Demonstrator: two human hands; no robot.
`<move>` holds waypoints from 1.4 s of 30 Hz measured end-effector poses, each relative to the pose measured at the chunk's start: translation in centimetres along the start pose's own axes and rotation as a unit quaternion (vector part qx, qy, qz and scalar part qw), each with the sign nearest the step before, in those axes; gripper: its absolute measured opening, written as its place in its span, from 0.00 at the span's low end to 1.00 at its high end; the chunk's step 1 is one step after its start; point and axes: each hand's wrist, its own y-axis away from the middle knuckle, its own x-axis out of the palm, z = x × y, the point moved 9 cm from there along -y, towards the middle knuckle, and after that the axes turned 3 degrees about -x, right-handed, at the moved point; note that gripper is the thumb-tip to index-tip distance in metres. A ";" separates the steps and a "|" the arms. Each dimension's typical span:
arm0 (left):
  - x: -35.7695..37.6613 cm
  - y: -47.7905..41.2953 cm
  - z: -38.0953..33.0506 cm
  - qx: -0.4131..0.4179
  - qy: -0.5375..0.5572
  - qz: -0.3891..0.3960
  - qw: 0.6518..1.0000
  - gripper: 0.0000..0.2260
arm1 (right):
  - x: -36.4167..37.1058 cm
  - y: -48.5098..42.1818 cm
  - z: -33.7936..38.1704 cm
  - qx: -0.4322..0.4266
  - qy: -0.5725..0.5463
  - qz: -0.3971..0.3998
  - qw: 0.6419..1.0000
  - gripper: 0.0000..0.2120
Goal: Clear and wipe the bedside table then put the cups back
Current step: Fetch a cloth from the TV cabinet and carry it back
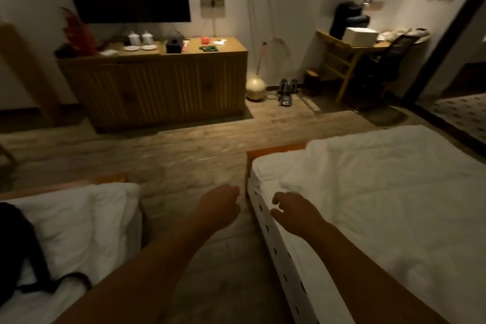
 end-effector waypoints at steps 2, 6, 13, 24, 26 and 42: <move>-1.0 -3.5 2.9 -0.018 0.001 -0.014 1.000 0.14 | -0.6 -4.6 0.8 -0.017 -0.009 0.006 1.000 0.14; -2.2 -12.0 7.1 -0.053 -0.002 -0.032 0.998 0.14 | -2.3 -15.2 1.0 -0.050 -0.006 0.000 0.999 0.15; -5.7 -28.1 11.1 -0.116 0.021 -0.046 0.992 0.13 | -5.9 -34.8 -0.4 -0.091 0.024 0.029 0.995 0.16; -11.1 -49.6 20.9 -0.134 0.001 -0.037 0.990 0.18 | -9.1 -59.4 2.0 -0.102 0.004 0.071 0.992 0.19; -11.9 -54.3 24.0 -0.135 -0.003 -0.031 0.990 0.19 | -9.3 -65.1 3.2 -0.106 0.017 0.067 0.992 0.19; -23.2 -88.2 41.5 -0.080 0.017 -0.015 0.997 0.16 | -14.9 -101.5 11.9 -0.056 0.049 0.048 0.996 0.20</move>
